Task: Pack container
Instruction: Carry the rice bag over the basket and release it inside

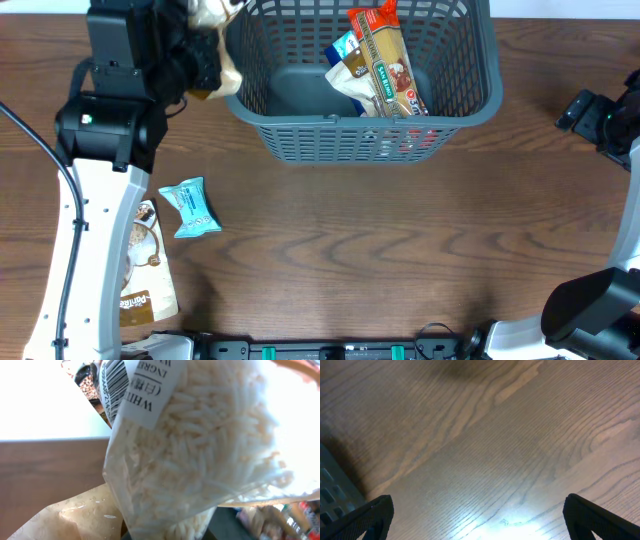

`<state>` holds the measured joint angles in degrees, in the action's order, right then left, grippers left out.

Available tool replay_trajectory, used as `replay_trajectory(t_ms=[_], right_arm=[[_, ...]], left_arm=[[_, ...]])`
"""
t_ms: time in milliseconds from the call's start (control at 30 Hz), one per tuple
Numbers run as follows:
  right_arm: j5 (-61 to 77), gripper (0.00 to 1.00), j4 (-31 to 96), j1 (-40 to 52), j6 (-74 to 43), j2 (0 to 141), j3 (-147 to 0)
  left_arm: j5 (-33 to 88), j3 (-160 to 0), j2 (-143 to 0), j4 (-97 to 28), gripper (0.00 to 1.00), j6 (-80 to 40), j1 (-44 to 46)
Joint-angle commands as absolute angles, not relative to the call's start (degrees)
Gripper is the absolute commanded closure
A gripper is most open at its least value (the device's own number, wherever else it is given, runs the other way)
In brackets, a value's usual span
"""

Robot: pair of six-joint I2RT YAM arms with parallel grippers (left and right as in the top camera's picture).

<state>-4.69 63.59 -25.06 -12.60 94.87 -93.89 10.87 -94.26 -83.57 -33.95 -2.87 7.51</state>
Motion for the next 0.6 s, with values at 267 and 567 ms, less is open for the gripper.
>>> replay_trajectory(t_ms=[267,567], right_arm=[[-4.89,0.01,63.66,-25.10,-13.26,94.63,-93.84],[-4.89,0.01,63.66,-25.10,-13.26,94.63,-93.84]], left_arm=[[11.40,-95.72,-83.61,-24.67,0.94,-6.31,13.32],[11.42,-95.72,-90.06,-19.55,0.94,-6.66,17.85]])
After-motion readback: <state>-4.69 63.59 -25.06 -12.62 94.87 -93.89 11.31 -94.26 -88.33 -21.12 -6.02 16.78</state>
